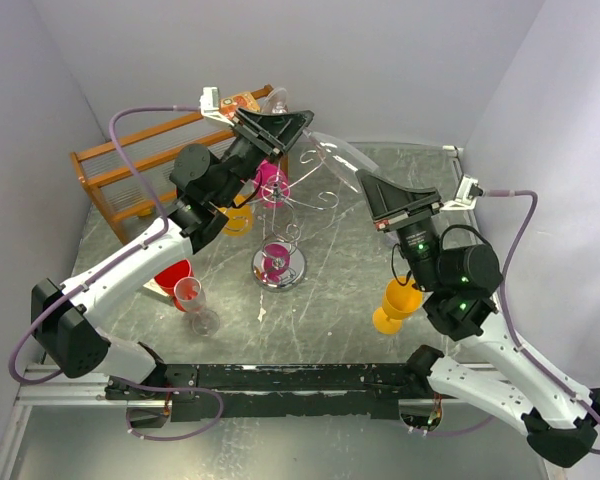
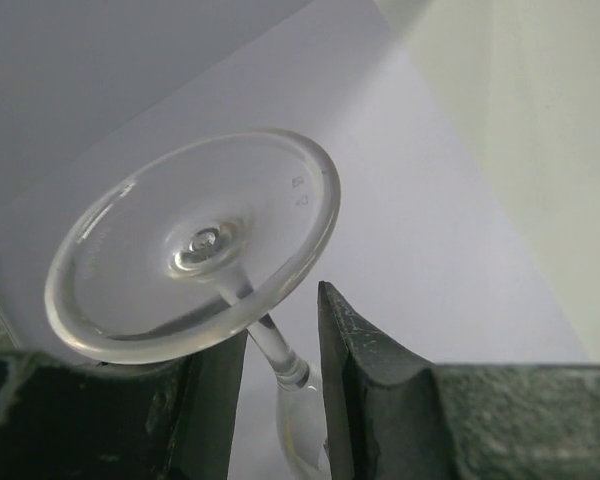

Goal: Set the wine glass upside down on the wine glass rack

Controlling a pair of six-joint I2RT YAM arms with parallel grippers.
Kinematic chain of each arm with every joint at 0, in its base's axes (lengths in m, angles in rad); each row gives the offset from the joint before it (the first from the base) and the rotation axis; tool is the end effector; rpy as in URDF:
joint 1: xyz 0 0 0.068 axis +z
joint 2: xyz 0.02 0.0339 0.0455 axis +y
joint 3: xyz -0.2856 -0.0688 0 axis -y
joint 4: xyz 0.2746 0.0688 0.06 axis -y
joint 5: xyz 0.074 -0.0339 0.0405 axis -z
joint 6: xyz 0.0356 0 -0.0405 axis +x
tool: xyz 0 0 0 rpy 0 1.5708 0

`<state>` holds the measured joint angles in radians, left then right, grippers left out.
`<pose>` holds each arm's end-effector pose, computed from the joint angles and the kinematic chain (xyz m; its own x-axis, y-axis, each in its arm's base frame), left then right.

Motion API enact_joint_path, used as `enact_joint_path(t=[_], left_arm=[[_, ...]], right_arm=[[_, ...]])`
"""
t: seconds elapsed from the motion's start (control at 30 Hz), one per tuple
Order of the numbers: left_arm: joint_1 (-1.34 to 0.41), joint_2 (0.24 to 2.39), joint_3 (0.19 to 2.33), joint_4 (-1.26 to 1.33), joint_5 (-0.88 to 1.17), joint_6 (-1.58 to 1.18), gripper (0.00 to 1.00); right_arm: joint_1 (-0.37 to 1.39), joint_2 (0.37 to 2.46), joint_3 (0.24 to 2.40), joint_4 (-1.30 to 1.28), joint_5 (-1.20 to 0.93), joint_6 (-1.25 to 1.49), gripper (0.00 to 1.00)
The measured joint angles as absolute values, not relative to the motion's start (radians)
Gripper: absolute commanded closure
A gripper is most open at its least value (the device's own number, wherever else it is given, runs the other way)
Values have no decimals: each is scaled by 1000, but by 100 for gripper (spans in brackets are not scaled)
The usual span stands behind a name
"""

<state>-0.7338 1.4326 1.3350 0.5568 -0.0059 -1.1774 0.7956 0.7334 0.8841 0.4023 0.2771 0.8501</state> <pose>0.2660 -0.2396 0.4779 -0.4887 -0.8029 -0.3412 0.5592 0.0119 -0.8289 0.1206 0.1092 0.4621 -0.1512 0.8783 -0.4536 -0.6221 0.2721 0.7342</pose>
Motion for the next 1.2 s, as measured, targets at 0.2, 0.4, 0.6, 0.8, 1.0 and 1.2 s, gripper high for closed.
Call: enact_joint_path(t=[0.2,0.4,0.6,0.8,1.0,1.2], left_arm=[[-734,1432,1335,558,50,-1174,68],[-728,1411,1334,585,58,-1188,93],[-730,1391,1334,586,62,-1166,93],[-731,1394,1334,583,91,-1122,93],[-730,1424,1379,556,118,-1060,93],[-730,1457,1464,516,153,-950,93]], right_arm=[[796,756,884,399,304,885,100],[796,764,884,380,329,910,100],[797,756,884,376,321,920,82],[796,731,884,306,349,905,45],[796,678,885,218,373,878,30],[796,614,924,78,440,830,30]])
